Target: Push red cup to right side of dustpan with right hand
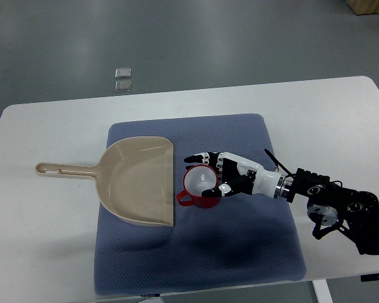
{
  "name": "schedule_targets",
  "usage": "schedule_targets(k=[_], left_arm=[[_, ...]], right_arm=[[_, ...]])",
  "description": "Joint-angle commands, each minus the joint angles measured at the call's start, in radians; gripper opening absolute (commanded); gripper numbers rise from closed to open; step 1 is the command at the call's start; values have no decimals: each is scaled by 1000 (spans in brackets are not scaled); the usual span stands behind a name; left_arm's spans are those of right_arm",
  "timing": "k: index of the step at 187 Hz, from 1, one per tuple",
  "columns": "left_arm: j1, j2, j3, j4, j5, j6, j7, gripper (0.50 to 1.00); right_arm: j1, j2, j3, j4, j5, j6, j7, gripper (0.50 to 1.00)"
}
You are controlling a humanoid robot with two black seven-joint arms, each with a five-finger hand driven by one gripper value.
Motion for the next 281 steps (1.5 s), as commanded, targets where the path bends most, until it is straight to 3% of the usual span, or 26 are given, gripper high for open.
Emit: schedule_targets(k=[1, 187, 281], left_arm=[[0, 0, 0, 0, 0, 0, 0, 1000], [0, 0, 0, 0, 0, 0, 0, 1000], [0, 0, 1, 0, 0, 0, 0, 1000]], right_arm=[[2, 0, -1, 1, 0, -3, 0, 932], [45, 14, 4, 4, 5, -35, 0, 932], [101, -98, 23, 4, 18, -12, 0, 932]])
